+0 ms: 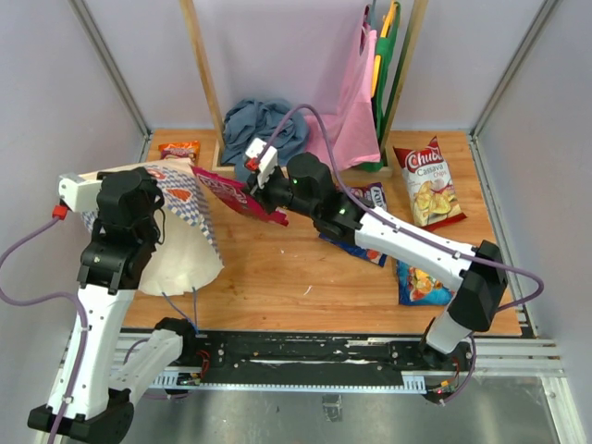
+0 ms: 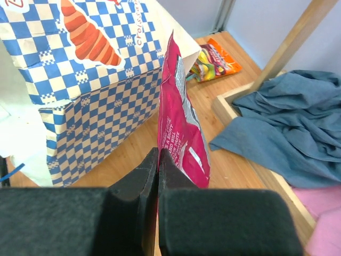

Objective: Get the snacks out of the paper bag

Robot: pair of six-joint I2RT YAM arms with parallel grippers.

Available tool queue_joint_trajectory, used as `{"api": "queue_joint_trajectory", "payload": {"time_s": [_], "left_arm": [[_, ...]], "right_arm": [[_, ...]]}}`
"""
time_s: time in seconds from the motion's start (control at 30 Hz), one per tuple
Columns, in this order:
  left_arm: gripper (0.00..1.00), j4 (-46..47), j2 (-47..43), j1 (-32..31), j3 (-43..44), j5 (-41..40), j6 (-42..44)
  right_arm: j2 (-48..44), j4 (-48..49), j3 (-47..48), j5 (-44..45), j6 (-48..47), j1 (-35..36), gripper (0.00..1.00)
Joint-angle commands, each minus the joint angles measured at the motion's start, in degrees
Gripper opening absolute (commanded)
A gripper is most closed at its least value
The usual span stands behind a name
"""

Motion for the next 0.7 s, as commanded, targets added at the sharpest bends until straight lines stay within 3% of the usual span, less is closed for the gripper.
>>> {"api": "queue_joint_trajectory", "payload": {"time_s": [0.0,0.2,0.67], "left_arm": [[0.32,1.38,-0.91,0.42,2.6,-4.18,2.06],[0.33,1.69,-1.12,0.42,2.18,-4.24,2.53],[0.32,2.69,-1.06,0.44,0.76,-3.17,3.13]], "right_arm": [[1.36,4.19,2.28,-3.67,3.73,0.09,0.01],[3.05,4.61,0.08,-2.11,2.65,-0.94,0.01],[11.13,4.33,-6.55,-7.43,7.03,-17.58,0.01]]}}
